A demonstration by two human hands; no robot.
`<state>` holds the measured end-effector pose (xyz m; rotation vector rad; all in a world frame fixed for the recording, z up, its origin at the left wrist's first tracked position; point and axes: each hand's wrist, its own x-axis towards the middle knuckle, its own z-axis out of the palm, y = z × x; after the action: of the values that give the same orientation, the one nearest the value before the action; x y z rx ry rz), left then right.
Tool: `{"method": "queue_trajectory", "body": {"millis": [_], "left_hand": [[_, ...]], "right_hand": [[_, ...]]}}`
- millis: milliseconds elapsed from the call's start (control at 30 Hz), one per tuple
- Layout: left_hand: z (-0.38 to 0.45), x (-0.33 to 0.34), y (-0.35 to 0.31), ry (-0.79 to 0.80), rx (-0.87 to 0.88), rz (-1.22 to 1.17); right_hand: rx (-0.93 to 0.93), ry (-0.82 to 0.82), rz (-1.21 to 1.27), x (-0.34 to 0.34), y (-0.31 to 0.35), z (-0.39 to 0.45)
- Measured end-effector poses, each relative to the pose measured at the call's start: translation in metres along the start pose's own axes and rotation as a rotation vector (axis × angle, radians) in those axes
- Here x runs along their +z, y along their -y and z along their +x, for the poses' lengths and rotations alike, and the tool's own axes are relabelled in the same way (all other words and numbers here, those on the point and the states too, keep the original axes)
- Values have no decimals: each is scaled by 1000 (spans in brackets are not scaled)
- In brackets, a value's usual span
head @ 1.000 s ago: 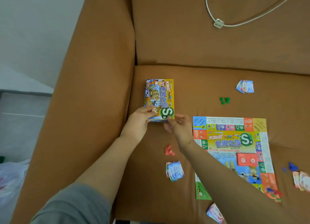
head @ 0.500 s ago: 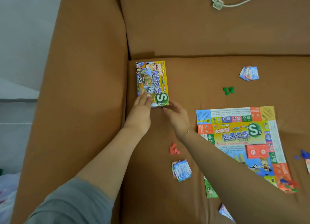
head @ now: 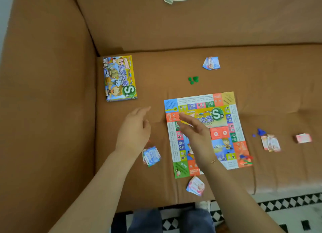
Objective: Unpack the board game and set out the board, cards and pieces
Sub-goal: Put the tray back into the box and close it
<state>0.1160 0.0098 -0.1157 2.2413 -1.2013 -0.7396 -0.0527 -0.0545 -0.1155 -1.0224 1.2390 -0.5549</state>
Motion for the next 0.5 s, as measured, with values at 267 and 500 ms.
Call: {"method": "queue_trajectory", "body": {"millis": [267,500], "left_hand": [[-61,64,-80,-21,-68,-67],[-102,94,-125,-3,-69,-123]], "right_hand": [[-83,89,-233,-112,-14,-34],[-102,29,-207,-175,-12,-59]]}}
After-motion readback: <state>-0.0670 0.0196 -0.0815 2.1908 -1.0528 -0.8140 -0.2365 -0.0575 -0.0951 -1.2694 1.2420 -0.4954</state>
